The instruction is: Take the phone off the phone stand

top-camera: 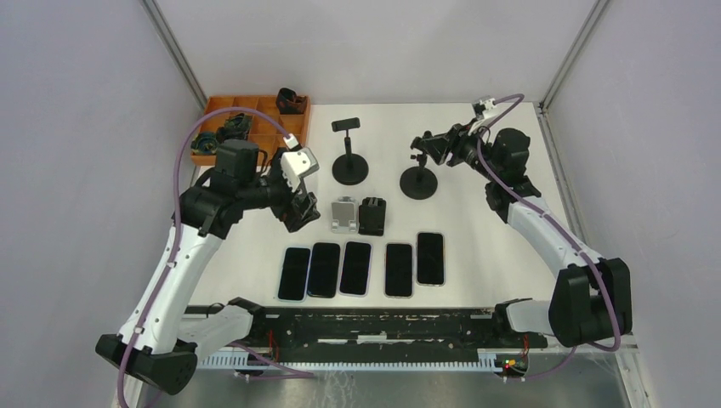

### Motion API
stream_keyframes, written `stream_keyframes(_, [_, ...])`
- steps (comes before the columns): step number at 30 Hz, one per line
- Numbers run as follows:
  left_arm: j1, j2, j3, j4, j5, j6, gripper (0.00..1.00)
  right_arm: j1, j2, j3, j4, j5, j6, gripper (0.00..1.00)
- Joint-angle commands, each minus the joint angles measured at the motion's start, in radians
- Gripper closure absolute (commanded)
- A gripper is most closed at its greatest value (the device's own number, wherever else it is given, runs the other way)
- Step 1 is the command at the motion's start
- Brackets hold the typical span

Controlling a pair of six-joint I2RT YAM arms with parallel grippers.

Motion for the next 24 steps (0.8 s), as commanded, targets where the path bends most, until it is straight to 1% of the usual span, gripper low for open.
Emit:
stream_keyframes(1, [0.056,0.017,-0.012,0.104,-0.045,-0.074,0.0,-0.01,-0.086,-0.022,0.016,0.044,-0.048,0.3])
stream_keyframes(2, [0.082,0.026,-0.009,0.116,-0.038,-0.08,0.0,-0.009,-0.106,-0.023,-0.009,0.059,-0.063,0.15])
stream_keyframes(3, [0.115,0.036,-0.005,0.127,-0.024,-0.083,0.0,-0.01,-0.12,-0.023,-0.032,0.075,-0.075,0.03])
stream_keyframes(4, [0.149,0.049,0.001,0.135,-0.007,-0.083,0.0,-0.01,-0.141,-0.022,-0.056,0.096,-0.085,0.02])
stream_keyframes(6, [0.227,0.081,0.015,0.146,0.024,-0.078,0.0,-0.01,-0.176,-0.007,-0.106,0.128,-0.103,0.02])
stream_keyframes(9, [0.322,0.13,0.023,0.164,0.043,-0.059,0.0,-0.011,-0.231,0.053,-0.233,0.205,-0.128,0.02])
stream_keyframes(11, [0.391,0.145,0.004,0.201,0.052,-0.059,0.0,-0.012,-0.274,0.082,-0.315,0.288,-0.147,0.02])
stream_keyframes(12, [0.43,0.15,-0.012,0.233,0.056,-0.063,0.0,-0.012,-0.295,0.092,-0.358,0.355,-0.158,0.02])
stream_keyframes(14, [0.469,0.158,-0.062,0.279,0.072,-0.071,0.0,-0.011,-0.328,0.086,-0.43,0.465,-0.17,0.02])
stream_keyframes(16, [0.517,0.166,-0.143,0.369,0.095,-0.085,0.0,-0.012,-0.371,0.029,-0.452,0.594,-0.162,0.02])
stream_keyframes(19, [0.539,0.195,-0.238,0.5,0.124,-0.131,0.0,-0.013,-0.425,-0.066,-0.454,0.78,-0.13,0.02])
stream_keyframes(22, [0.54,0.24,-0.323,0.672,0.131,-0.216,0.0,-0.013,-0.453,-0.169,-0.41,0.955,-0.136,0.02])
stream_keyframes(24, [0.54,0.276,-0.374,0.773,0.116,-0.266,0.0,-0.013,-0.472,-0.266,-0.339,1.078,-0.15,0.02])
